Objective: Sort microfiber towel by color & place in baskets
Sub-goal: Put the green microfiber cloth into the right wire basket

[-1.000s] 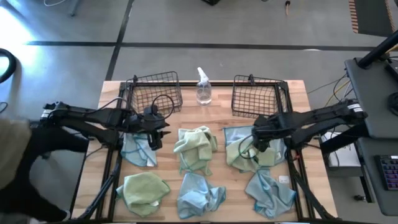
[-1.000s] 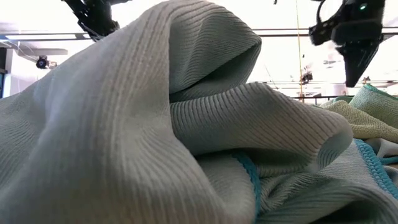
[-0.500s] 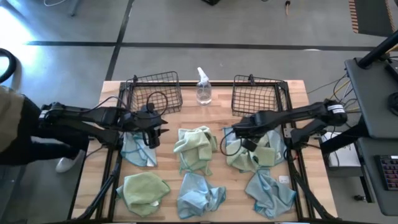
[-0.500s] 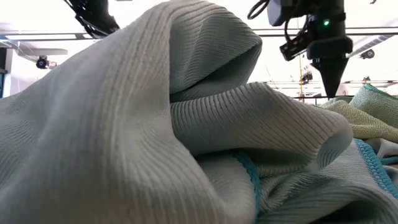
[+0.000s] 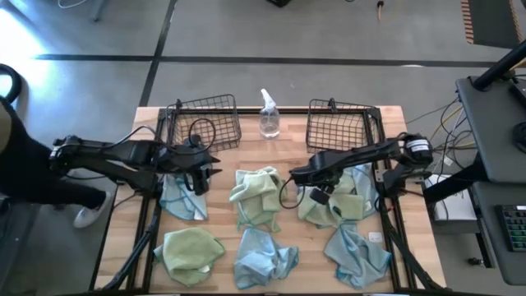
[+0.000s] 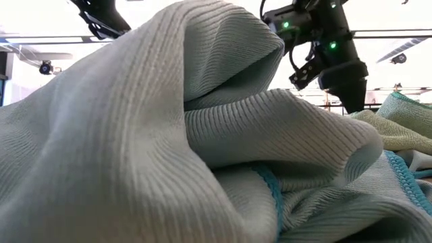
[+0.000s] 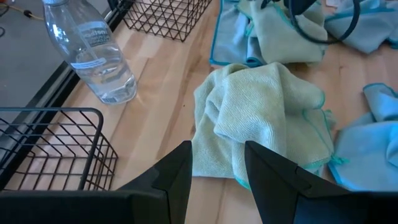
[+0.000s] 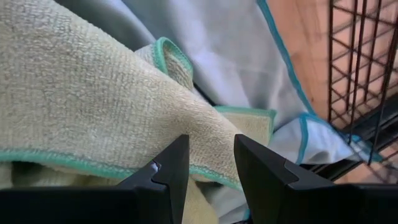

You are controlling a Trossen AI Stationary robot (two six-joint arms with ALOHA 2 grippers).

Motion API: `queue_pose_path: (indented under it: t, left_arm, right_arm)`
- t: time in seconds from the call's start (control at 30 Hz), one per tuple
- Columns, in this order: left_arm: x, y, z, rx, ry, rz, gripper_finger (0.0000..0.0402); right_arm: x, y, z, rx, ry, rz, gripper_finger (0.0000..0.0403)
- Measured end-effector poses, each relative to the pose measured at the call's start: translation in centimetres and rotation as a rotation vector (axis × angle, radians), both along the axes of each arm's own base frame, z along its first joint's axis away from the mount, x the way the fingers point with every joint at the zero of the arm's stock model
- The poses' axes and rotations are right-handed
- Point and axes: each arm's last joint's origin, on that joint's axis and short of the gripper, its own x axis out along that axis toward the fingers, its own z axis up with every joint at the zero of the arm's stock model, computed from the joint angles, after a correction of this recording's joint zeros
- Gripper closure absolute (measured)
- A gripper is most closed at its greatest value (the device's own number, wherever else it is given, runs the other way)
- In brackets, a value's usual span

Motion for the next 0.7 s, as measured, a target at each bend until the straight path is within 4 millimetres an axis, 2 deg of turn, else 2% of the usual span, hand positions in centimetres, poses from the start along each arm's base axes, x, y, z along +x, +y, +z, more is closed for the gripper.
queue_pose_path:
  t: [0.3,0.7]
  left_arm:
    - [-0.2,0.0,0.2,-0.012,-0.014,0.009,0.0269]
    - [-0.1,0.0,0.1,-0.017,-0.01,0.014,0.0269]
  right_arm:
    - [0.8,-0.2,0.4,-0.075,0.067,0.046,0.028]
    - [2.2,-0.1,2.8,-0.049,-0.028,0.015,0.028]
